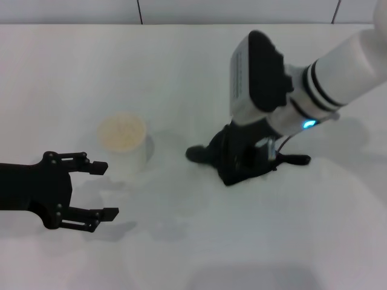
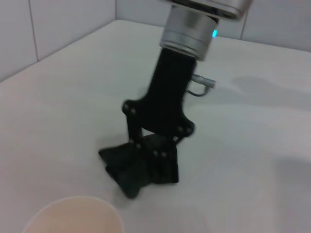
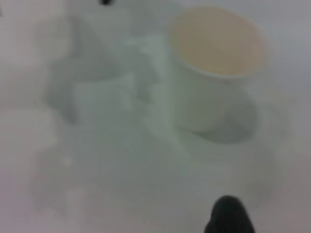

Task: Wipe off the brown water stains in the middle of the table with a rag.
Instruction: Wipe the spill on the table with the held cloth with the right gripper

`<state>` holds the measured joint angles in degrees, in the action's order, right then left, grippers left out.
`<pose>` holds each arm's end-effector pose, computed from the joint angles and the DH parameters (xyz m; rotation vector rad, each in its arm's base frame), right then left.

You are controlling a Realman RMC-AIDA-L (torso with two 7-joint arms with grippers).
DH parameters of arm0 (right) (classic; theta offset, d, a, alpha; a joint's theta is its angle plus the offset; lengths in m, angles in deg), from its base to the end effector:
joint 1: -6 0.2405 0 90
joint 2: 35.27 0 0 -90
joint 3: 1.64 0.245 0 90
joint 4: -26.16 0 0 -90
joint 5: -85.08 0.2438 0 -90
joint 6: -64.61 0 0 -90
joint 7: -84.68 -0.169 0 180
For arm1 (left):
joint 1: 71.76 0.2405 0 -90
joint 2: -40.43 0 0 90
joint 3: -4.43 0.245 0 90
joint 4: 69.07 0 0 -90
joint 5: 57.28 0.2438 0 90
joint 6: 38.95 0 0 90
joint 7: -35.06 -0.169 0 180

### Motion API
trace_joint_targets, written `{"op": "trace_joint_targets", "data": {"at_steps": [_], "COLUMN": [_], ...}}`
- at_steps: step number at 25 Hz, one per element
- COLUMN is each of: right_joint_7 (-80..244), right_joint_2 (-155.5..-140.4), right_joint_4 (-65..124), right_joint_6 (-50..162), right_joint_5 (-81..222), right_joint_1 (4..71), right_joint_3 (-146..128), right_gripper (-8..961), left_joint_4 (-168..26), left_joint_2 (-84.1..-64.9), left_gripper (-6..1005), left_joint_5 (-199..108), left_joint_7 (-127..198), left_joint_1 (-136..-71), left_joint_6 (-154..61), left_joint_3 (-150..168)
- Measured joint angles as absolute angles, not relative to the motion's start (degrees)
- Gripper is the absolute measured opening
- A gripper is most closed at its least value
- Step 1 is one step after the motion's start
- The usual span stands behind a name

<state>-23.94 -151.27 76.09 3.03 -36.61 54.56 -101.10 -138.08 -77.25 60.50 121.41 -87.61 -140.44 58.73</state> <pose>0.1291 0.4097 -0.1259 -2.9645 -0.0635 -0.3345 -0.2643 0.3062 0.0400 -2.9419 -0.3636 -0.2790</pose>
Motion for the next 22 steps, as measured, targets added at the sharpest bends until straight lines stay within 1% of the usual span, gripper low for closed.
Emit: {"op": "trace_joint_targets", "data": {"at_steps": [4, 9, 16, 22], "right_joint_7": [-24.1, -24.5, -21.8, -14.2], "right_joint_2": [-151.45, -150.98, -150.49, -150.18], "right_joint_4": [78.9, 87.9, 91.2, 91.3], "right_joint_6": [1.9, -2.3, -9.7, -20.2], "right_joint_5": [-31.1, -30.2, -37.4, -38.2], "right_joint_1": [53.0, 47.4, 41.1, 38.3], "right_joint_3": [-107.0, -105.9, -91.6, -77.7], "right_gripper": [83, 97, 129, 157], "left_joint_4": [-137.9, -137.9, -136.5, -135.8], "left_joint_2": [-77.25, -77.22, -77.43, -77.34], "left_gripper": [879, 879, 879, 879], "left_joint_5": [60.3, 60.1, 59.9, 59.8], "left_joint_7": [120.9, 120.7, 118.0, 117.9], "left_joint_1": [-87.6, -87.4, -86.9, -86.8], "left_joint_6": [-140.4, -140.4, -140.8, -140.8], "left_joint_3": [58.7, 58.2, 55.1, 54.8]}}
